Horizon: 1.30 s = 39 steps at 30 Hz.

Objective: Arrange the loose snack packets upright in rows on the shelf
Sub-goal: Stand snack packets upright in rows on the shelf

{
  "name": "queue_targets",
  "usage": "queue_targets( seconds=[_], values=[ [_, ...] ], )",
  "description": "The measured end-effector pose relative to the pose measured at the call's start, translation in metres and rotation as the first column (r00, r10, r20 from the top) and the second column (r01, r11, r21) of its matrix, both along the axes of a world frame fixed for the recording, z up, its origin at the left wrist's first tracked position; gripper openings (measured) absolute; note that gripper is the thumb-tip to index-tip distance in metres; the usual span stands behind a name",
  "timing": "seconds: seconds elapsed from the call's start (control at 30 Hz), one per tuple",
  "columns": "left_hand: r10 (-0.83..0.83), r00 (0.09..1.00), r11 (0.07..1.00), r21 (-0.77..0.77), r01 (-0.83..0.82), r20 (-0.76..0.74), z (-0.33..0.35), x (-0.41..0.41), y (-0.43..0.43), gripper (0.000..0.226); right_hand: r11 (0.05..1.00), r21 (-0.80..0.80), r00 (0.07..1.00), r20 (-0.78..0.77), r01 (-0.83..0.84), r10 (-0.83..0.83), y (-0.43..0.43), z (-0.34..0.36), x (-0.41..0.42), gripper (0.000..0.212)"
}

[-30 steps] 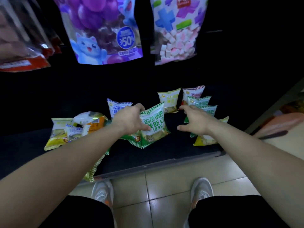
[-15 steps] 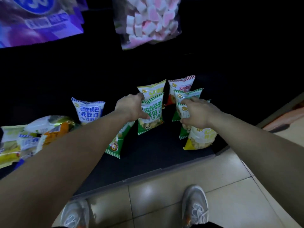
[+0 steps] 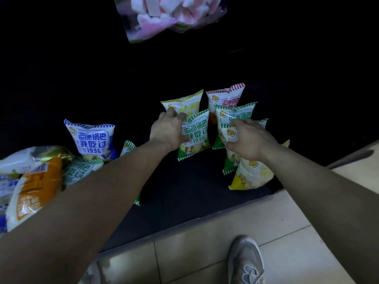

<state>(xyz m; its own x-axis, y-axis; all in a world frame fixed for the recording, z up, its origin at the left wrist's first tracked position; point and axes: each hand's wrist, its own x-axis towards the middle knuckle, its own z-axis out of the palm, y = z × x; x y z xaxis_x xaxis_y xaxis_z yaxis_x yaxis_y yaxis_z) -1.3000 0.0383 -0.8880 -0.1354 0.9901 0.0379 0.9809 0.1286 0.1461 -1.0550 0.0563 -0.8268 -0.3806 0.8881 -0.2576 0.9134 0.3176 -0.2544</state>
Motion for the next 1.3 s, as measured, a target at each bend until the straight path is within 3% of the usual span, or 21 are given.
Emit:
queue_targets(
  seconds=[0.37,0.67,0.83,1.0,1.3],
  values=[
    [-0.027,0.999,0.999,-0.018,0.027,-0.041,0.007,0.008,-0.001,0.075,1.000,-0.002,1.000,0.013,0.015,-0.015,-0.010,-0.002,0.007,0.074],
    [-0.013,0.947,0.998,0.052,0.032,-0.320,0.016,0.026,-0.008,0.070,1.000,0.019,1.000,0.016,-0.003,0.002,-0.017,0.006,0.006,0.073],
    [0.013,0.975,1.000,0.025,-0.007,-0.223,0.034,0.023,-0.019,0.082,0.997,0.048,0.997,0.067,-0.053,0.049,-0.025,0.026,0.000,0.071],
    [-0.001,0.972,0.999,-0.039,-0.008,-0.234,0.083,0.001,-0.053,0.082,0.988,0.097,0.990,0.091,-0.119,0.110,-0.041,0.064,-0.017,0.071],
    [0.084,0.993,0.976,-0.193,-0.099,-0.084,0.173,-0.093,-0.192,0.077,0.946,0.184,0.963,0.084,-0.267,0.256,-0.104,0.125,-0.086,0.070]
  ],
)
